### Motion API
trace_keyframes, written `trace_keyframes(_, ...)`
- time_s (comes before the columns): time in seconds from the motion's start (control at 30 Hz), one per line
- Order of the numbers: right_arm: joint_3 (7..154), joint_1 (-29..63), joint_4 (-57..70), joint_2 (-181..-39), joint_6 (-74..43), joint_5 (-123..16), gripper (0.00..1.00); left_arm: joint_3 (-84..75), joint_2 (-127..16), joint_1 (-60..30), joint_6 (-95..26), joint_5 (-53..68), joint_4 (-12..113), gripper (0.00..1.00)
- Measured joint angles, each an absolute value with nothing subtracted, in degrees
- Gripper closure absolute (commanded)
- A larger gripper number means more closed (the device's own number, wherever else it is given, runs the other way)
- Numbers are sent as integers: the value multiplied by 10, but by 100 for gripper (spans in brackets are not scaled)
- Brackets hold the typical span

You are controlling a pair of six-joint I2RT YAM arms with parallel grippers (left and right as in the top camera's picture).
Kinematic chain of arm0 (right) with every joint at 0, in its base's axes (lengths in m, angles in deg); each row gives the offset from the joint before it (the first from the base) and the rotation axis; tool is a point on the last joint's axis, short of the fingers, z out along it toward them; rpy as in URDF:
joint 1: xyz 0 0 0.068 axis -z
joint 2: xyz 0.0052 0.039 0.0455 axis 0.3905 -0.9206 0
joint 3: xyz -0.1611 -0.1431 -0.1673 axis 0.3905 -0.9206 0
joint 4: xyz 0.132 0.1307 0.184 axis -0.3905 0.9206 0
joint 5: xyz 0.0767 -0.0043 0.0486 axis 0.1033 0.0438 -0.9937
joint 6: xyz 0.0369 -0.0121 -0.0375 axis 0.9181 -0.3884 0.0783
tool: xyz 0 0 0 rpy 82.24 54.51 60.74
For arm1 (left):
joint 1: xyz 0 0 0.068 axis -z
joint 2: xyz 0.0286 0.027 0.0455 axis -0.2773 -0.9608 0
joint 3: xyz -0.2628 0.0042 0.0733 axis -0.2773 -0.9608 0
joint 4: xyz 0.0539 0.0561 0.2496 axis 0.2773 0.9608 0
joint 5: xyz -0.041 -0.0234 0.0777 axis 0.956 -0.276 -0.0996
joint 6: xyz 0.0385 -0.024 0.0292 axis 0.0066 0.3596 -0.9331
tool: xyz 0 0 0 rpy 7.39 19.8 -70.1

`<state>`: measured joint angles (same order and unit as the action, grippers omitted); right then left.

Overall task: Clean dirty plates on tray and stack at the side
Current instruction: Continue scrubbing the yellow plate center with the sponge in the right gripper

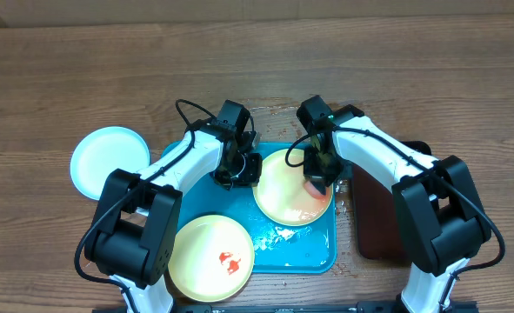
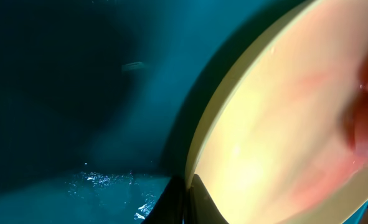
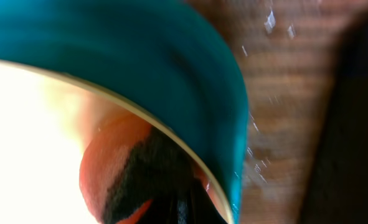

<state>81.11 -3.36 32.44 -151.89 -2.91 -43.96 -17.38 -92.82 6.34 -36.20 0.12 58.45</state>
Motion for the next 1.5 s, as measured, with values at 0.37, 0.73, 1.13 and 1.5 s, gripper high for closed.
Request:
trace_keyframes(0.37,800,-8,375,-1520,-172,-558,96,-174,-928,64,-362,5,588,96)
trace_keyframes(0.73,786,-3,322,-1528,-208,-698,96,-174,-928,64,-362,-2,590,96)
trace_keyframes(1.13,781,-4,219,-1533,-162,-754,96,-174,-928,61,-362,-4,590,96)
trace_keyframes(1.5,830,-10,294,-1529,-159,-671,96,-174,-928,62,-362,-4,589,96)
